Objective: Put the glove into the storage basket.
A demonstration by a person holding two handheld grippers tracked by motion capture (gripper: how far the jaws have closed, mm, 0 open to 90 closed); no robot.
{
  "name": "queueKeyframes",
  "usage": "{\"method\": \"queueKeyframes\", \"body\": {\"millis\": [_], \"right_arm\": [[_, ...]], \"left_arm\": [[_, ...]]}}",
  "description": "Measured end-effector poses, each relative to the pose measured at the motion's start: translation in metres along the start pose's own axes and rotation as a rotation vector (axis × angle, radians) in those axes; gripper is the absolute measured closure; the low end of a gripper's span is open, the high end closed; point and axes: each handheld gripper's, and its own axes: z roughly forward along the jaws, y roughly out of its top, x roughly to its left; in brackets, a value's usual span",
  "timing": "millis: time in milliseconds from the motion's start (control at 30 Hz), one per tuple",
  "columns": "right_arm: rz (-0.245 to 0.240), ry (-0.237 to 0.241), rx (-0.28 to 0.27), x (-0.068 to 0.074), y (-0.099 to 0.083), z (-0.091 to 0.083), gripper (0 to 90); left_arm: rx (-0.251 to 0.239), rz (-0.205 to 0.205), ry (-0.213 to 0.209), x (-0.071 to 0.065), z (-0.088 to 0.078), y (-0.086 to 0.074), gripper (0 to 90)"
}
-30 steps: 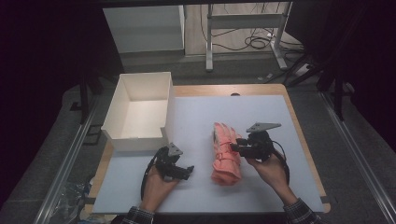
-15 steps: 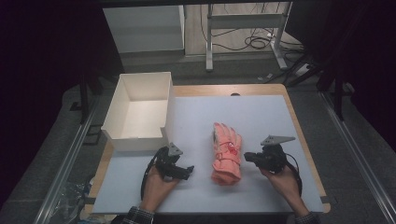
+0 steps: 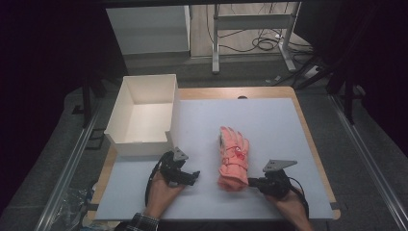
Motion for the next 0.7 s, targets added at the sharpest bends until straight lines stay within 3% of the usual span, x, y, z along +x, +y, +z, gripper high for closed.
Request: {"method": "queueKeyframes", "body": {"millis": [700], "right_arm": [[-0.062, 0.045, 0.022, 0.024, 0.02, 0.037, 88.6]], "left_arm": [[-0.001, -0.002, 0.0, 0.0, 0.0, 0.0, 2.6]]}}
